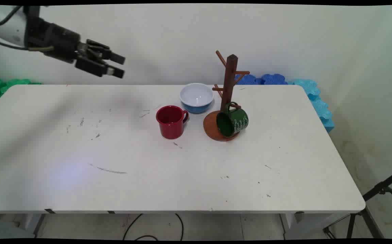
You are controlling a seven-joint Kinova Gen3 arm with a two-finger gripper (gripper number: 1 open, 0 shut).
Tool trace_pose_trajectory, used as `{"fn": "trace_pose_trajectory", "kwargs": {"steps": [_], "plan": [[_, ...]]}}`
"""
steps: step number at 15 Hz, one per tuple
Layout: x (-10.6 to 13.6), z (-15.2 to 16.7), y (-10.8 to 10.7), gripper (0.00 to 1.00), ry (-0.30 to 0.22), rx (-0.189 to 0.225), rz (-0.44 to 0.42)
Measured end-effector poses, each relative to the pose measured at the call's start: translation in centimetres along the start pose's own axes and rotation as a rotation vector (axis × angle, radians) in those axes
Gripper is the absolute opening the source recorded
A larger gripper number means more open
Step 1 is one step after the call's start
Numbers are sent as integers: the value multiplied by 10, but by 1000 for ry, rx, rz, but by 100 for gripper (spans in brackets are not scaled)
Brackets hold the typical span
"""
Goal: Pick up the green mug from the rack
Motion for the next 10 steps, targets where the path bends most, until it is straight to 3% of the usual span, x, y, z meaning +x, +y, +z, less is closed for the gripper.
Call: {"fn": "trace_pose_trajectory", "kwargs": {"steps": [6,10], "plan": [[36,50,42,100,-24,9,-89],[46,89,64,100,-56,14,-151]]}}
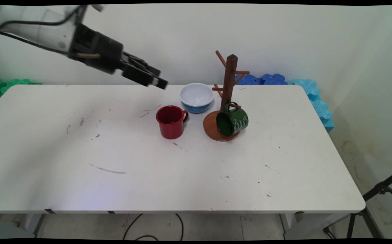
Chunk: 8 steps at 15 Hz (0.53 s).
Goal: Pick up the green mug from the rack
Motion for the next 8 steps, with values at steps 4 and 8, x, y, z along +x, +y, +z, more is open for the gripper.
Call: {"fn": "trace_pose_trajectory", "kwargs": {"steps": [4,8], "plan": [[4,40,22,100,-35,7,-74],[5,76,38,100,-61,16,-146]]}}
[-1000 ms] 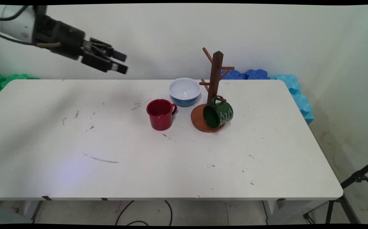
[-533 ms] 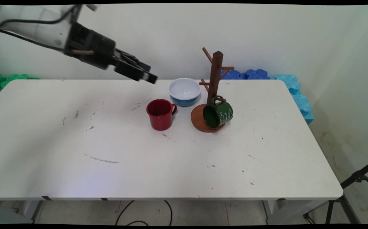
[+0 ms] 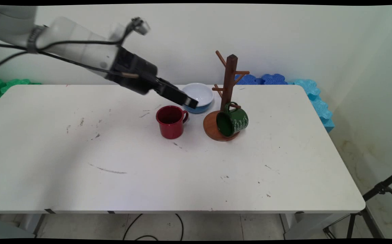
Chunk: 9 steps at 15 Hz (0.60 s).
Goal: Pick up the green mug from the rack
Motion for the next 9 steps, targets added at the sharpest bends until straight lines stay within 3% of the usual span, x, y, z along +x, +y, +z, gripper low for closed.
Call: {"fn": "trace_pose_trajectory", "kwargs": {"steps": [9], "plan": [[-2,62,22,100,-31,3,-94]]}}
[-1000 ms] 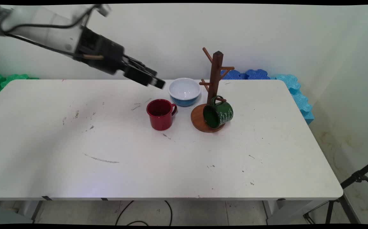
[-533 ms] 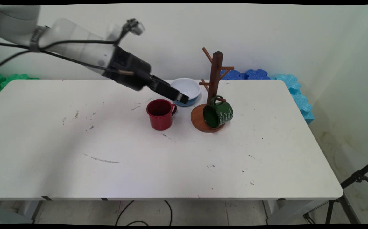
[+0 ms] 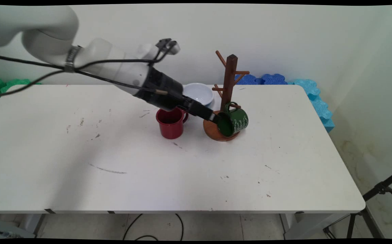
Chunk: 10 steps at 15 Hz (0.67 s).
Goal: Pick up the green mug from the rack
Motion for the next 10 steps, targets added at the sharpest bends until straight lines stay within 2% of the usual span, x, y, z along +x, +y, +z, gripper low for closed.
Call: {"fn": "trace_pose_trajectory", "kwargs": {"steps": [10], "plan": [[-9,64,-1,100,55,15,13]]}}
